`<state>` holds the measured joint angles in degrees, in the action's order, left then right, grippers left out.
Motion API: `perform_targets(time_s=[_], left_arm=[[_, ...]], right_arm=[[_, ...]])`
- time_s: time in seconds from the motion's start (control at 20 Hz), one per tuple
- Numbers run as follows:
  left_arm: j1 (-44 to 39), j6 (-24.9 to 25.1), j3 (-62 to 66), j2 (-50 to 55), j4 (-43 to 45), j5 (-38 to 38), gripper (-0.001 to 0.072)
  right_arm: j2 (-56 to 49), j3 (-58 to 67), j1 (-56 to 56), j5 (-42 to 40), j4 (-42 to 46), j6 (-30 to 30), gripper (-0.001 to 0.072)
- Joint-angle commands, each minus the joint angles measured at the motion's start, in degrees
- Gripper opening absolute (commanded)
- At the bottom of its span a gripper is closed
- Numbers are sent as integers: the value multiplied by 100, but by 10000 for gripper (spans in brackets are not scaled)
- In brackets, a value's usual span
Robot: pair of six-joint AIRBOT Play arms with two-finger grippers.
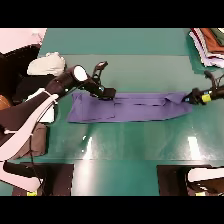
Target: Fold the shirts.
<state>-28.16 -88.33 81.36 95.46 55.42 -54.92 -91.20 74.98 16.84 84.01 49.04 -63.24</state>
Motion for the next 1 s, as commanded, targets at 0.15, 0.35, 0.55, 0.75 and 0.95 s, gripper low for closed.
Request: perform_targets(time_s=[0.15,0.35,0.55,0.75,0.95], left_arm=[[-494,122,549,800,-310,317,22],[-715,131,964,1196,-308,232,22],[-721,129,994,1241,-103,260,22],[-590,118,1054,1211,319,-90,21],[334,-22,1119,404,1309,-671,21]], right_arm=[[1115,1158,-1172,149,-903,-817,9],[1257,1829,-2251,136,-903,-1261,9],[1255,2162,-3091,-96,-903,-1519,9],[1250,2194,-3615,-562,-905,-1602,9],[1204,2194,-4238,-1113,-905,-1598,9]])
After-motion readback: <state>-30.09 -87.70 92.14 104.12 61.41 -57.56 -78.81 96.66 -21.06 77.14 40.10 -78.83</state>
